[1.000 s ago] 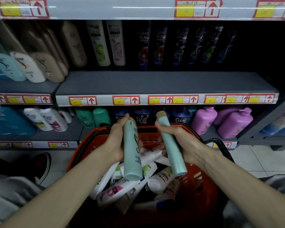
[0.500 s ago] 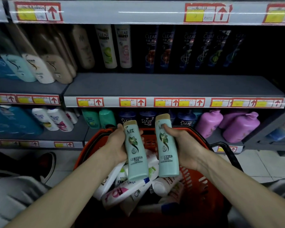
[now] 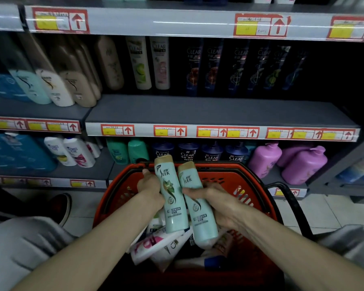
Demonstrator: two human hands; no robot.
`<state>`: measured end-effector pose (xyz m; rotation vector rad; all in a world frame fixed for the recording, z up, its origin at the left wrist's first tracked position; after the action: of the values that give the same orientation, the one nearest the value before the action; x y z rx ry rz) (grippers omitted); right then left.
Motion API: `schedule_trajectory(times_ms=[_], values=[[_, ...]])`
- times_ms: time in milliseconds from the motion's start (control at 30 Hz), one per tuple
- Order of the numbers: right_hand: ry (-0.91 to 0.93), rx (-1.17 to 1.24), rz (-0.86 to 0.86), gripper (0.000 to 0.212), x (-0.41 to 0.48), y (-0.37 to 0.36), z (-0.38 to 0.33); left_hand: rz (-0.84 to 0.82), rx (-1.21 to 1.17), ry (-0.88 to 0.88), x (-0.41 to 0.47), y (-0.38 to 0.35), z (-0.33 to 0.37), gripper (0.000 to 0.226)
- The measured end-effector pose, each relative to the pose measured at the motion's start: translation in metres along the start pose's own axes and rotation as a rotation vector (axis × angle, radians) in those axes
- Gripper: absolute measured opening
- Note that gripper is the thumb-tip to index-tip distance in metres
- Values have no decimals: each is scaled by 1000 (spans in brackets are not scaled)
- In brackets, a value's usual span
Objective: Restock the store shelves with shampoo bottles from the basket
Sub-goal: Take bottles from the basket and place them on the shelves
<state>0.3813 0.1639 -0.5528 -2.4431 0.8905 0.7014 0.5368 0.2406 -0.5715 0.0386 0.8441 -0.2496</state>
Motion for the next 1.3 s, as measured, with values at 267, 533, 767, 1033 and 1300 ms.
schedule_trajectory(times_ms=[267,533,767,1033,1300], values=[[200,-134,220,70,-1,3,-9,-328,148,-78,-24,-20,9,29],[306,201,83,46,-20,-2,-62,-828,176,-292,-76,-40,32,36],[418,146,129,43,-32,-11,-101,-849,229,-542,-99,-34,64,31],[473,85,-88,50,-63,-55,-159,-911,214,-696,-137,-26,136,35],[712,23,20,38,-86,-104,-257,-895,198,-942,-187,-16,257,37]])
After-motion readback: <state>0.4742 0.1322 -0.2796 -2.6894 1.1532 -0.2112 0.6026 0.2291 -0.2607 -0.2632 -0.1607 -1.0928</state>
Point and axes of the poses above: each hand's wrist, its own x-axis towards the middle knuckle, its own y-axis out of the back of the hand, z = x × y, the point moved 8 cm from there along x, towards the middle knuckle, and after that the axes turned 4 degrees about z, right-handed, at the moved point
